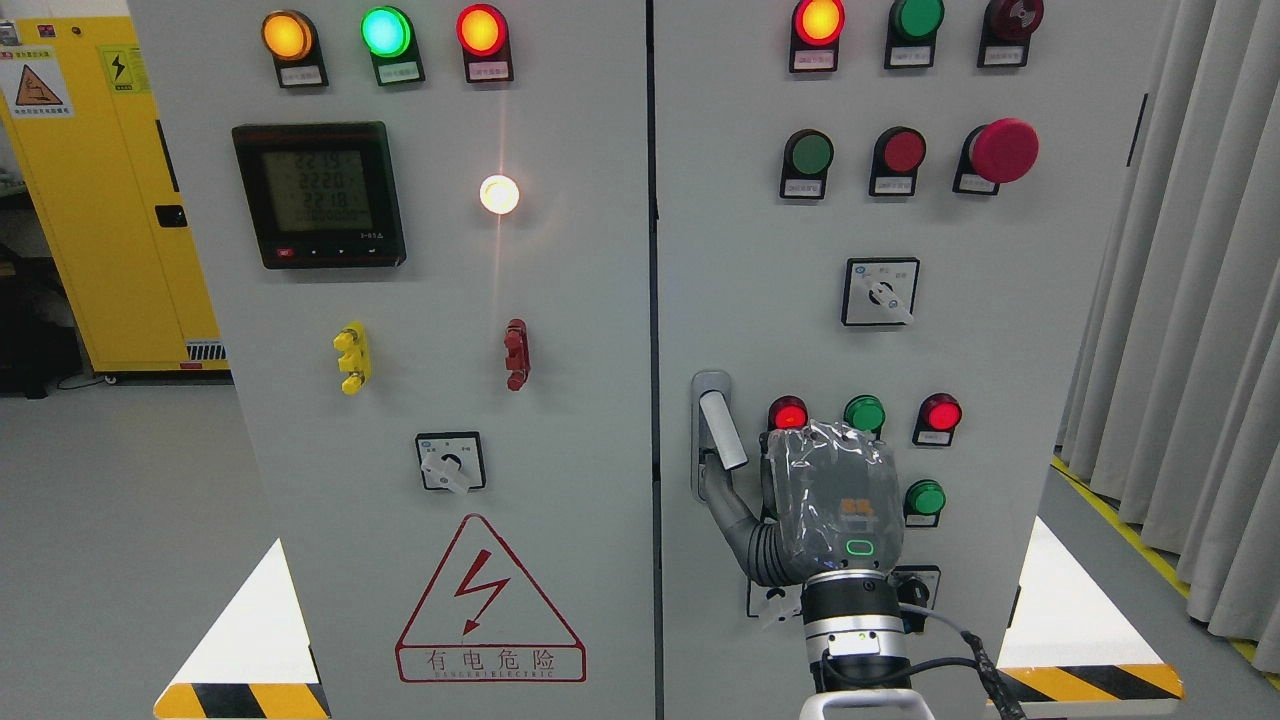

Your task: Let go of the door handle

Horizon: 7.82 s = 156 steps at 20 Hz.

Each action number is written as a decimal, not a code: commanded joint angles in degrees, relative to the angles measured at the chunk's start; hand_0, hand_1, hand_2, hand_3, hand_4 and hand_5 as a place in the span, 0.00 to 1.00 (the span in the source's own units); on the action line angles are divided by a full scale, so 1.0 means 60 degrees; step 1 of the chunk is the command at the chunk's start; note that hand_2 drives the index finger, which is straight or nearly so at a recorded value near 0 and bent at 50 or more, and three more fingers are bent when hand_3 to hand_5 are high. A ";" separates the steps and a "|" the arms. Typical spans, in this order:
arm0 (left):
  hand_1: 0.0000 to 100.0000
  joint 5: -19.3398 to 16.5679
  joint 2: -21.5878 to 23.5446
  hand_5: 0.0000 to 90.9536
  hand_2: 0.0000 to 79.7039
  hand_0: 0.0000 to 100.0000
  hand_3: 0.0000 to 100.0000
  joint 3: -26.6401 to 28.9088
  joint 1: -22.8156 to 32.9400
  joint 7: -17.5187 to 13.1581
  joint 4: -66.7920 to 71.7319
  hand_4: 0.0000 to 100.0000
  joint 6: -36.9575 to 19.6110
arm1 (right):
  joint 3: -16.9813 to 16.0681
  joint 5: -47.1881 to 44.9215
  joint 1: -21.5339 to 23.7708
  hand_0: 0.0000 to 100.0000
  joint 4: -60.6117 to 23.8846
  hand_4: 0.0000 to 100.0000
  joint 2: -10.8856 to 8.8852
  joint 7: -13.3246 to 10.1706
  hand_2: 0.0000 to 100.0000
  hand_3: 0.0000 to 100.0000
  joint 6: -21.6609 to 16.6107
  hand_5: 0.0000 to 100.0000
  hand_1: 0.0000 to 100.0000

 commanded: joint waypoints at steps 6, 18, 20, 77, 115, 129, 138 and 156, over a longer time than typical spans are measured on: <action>0.56 0.0000 0.0000 0.00 0.00 0.12 0.00 0.0000 0.0000 0.0001 -0.0147 0.00 -0.0004 | -0.0001 -0.0001 -0.0013 0.42 -0.0065 1.00 -0.0030 -0.0005 1.00 1.00 0.0002 1.00 0.29; 0.56 0.0000 0.0000 0.00 0.00 0.12 0.00 0.0000 0.0000 0.0001 -0.0147 0.00 -0.0004 | -0.0147 0.0014 0.0001 0.38 -0.0051 1.00 -0.0045 -0.0005 1.00 1.00 -0.0013 1.00 0.35; 0.56 0.0000 0.0000 0.00 0.00 0.12 0.00 0.0000 0.0000 0.0001 -0.0147 0.00 -0.0004 | -0.0176 0.0014 0.0001 0.37 -0.0050 1.00 -0.0045 -0.0005 1.00 1.00 -0.0013 1.00 0.37; 0.56 0.0000 0.0000 0.00 0.00 0.12 0.00 0.0000 0.0000 0.0001 -0.0147 0.00 -0.0004 | -0.0558 -0.0103 -0.0013 0.50 -0.0211 1.00 -0.0045 0.0053 1.00 1.00 -0.0101 1.00 0.28; 0.56 0.0000 0.0000 0.00 0.00 0.12 0.00 0.0000 0.0000 0.0001 -0.0147 0.00 -0.0004 | -0.0704 -0.0132 -0.0204 0.41 -0.0241 1.00 -0.0089 0.0083 1.00 1.00 -0.0101 1.00 0.28; 0.56 0.0000 0.0000 0.00 0.00 0.12 0.00 0.0000 0.0000 0.0001 -0.0147 0.00 -0.0004 | -0.0792 -0.0133 -0.0394 0.40 -0.0226 1.00 -0.0103 0.0097 1.00 1.00 -0.0115 1.00 0.29; 0.56 0.0000 0.0000 0.00 0.00 0.12 0.00 0.0000 0.0000 0.0001 -0.0147 0.00 -0.0004 | -0.0807 -0.0133 -0.0379 0.39 -0.0241 1.00 -0.0103 0.0097 1.00 1.00 -0.0115 1.00 0.29; 0.56 0.0000 0.0000 0.00 0.00 0.12 0.00 0.0000 0.0000 0.0001 -0.0147 0.00 -0.0004 | -0.1406 -0.0455 0.1172 0.39 -0.1294 1.00 -0.0103 -0.1352 0.89 1.00 -0.1899 1.00 0.31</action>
